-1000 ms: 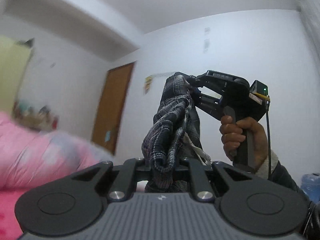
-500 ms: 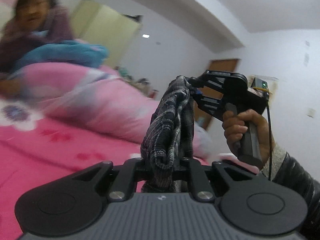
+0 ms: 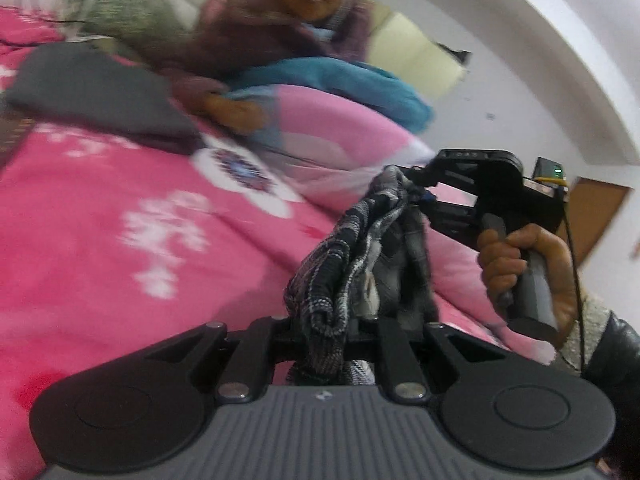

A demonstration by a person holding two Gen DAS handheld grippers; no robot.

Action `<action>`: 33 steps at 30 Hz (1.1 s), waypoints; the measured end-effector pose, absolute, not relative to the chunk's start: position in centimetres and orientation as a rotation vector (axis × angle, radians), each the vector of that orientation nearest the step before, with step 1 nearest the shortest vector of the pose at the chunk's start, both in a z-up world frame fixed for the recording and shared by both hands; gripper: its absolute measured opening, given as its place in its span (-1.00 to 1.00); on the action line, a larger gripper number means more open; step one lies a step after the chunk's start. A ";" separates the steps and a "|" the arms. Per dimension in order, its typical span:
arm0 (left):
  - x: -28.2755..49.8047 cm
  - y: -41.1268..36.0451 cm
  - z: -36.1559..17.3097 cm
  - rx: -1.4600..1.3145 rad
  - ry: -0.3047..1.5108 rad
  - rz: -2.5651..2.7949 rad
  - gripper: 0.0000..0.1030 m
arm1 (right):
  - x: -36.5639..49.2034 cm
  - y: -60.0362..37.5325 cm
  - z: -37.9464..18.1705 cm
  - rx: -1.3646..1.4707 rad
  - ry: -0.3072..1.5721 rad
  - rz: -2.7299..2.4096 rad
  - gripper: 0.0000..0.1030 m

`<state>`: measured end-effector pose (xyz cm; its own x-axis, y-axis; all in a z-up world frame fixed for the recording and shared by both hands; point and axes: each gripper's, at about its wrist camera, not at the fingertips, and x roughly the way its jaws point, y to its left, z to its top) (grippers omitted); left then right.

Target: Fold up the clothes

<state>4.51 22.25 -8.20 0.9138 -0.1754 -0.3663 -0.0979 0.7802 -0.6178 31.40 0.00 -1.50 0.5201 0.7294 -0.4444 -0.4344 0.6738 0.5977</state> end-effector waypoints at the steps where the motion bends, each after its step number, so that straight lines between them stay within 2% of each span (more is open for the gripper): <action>1: 4.8 22.8 -8.5 -0.684 0.435 -0.015 -0.75 | 32.0 1.4 -1.9 0.431 0.749 0.738 -0.74; 11: 4.4 25.4 -9.8 -0.668 0.468 0.144 -0.75 | 34.3 9.7 -4.5 0.350 0.798 0.876 -0.74; 15: 4.9 26.5 -11.3 -0.745 0.524 0.157 -0.74 | 35.5 12.2 -7.3 0.334 0.890 0.864 -0.71; 19: 4.8 26.9 -11.8 -0.778 0.538 0.158 -0.69 | 37.0 12.6 -9.9 0.387 1.001 0.833 -0.63; 23: 5.0 27.0 -12.1 -0.778 0.540 0.160 -0.69 | 37.7 10.5 -9.6 0.548 1.020 0.883 -0.27; 25: 5.0 27.0 -12.1 -0.776 0.540 0.162 -0.69 | 37.5 9.1 -8.5 0.595 0.996 0.914 -0.17; 33: 5.1 26.7 -12.2 -0.753 0.540 0.172 -0.68 | 36.4 7.3 -5.0 0.570 0.938 0.966 -0.12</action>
